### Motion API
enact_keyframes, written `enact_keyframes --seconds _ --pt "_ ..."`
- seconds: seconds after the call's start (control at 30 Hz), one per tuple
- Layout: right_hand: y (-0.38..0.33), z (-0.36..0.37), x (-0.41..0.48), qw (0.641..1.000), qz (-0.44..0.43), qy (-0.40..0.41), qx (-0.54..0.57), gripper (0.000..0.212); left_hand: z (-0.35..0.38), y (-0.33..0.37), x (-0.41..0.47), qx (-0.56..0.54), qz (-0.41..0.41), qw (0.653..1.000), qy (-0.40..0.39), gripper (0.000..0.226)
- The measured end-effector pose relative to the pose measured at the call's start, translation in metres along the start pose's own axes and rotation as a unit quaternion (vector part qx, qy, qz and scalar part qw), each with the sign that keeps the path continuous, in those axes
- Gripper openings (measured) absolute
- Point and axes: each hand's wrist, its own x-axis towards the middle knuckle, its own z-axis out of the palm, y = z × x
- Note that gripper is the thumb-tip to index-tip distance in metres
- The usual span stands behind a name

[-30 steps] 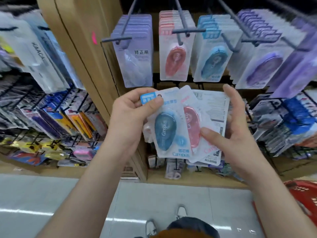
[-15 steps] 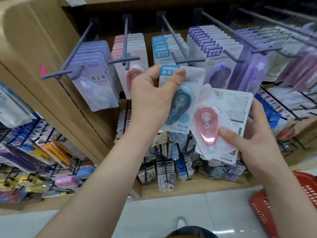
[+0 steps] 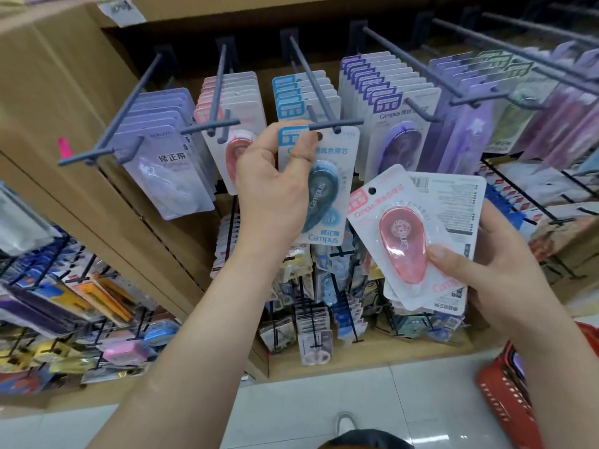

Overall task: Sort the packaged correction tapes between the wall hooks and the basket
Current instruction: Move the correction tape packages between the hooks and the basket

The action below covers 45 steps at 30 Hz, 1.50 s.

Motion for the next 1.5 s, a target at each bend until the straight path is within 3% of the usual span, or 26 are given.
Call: enact_keyframes --seconds 0.17,0.43,0.6,0.73,0.87,0.97,1.13,1.23,1.37,1.5 --pt "0.004 -0.008 0.001 0.998 0.013 -0.028 0.061 0.055 -0.006 0.0 0.0 0.007 -0.016 1.0 -0.002 0.013" --pt "0.005 -0.008 0.002 0.994 0.016 -0.023 0.102 0.055 -0.001 -0.006 0.005 0.019 0.005 1.0 0.01 0.015" --pt "0.013 0.022 0.004 0.995 0.019 -0.017 0.095 0.07 0.005 -0.023 0.009 0.036 -0.038 0.999 0.011 0.016" --pt "0.018 0.039 0.007 0.997 0.003 0.022 0.074 0.059 -0.003 -0.03 0.001 -0.009 -0.118 0.993 -0.027 0.023" --pt "0.019 0.043 0.01 0.994 0.003 0.044 0.099 0.069 -0.012 -0.039 0.0 0.074 -0.102 0.991 0.053 0.003" --pt "0.02 0.049 0.014 0.992 0.001 0.066 0.109 0.073 -0.013 -0.04 0.012 0.147 -0.052 0.982 0.107 0.006" --pt "0.022 0.062 0.017 0.992 -0.008 0.063 0.111 0.054 -0.011 -0.039 0.013 0.193 -0.039 0.973 0.122 0.008" --pt "0.022 0.067 0.016 0.993 -0.008 0.051 0.111 0.054 -0.017 -0.033 -0.008 0.151 -0.047 0.98 0.118 0.008" --pt "0.019 0.074 0.016 0.997 -0.011 0.021 0.078 0.06 -0.019 -0.021 -0.032 -0.036 -0.194 0.98 0.007 0.018" --pt "0.016 0.089 0.015 0.993 0.008 -0.002 0.118 0.037 -0.017 -0.017 -0.035 -0.098 -0.231 0.967 0.049 0.008"
